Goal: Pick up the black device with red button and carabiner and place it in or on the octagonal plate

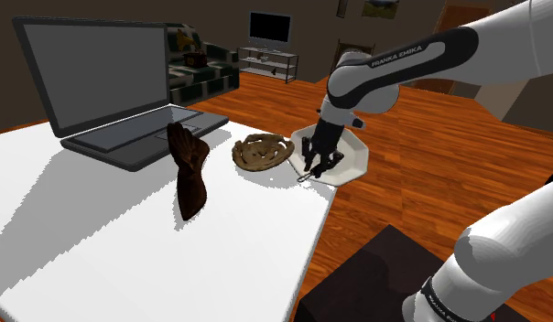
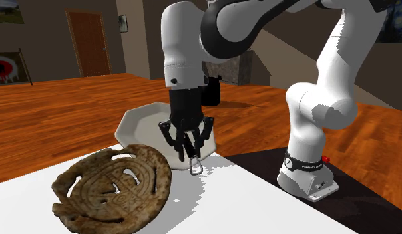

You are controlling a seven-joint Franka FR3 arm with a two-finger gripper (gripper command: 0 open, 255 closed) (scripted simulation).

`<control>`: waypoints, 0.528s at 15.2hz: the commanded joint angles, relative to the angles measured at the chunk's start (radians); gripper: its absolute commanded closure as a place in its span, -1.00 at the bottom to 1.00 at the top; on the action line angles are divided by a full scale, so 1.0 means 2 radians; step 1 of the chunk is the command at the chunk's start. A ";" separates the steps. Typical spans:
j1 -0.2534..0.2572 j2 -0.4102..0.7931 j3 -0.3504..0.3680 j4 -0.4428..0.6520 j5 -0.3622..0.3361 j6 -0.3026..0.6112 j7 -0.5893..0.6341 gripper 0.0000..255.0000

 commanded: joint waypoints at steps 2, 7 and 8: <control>0.000 0.003 0.001 -0.003 0.000 0.001 0.000 1.00; 0.000 0.003 0.000 -0.002 -0.001 0.000 0.000 1.00; 0.000 0.000 -0.001 0.002 -0.002 -0.007 0.001 1.00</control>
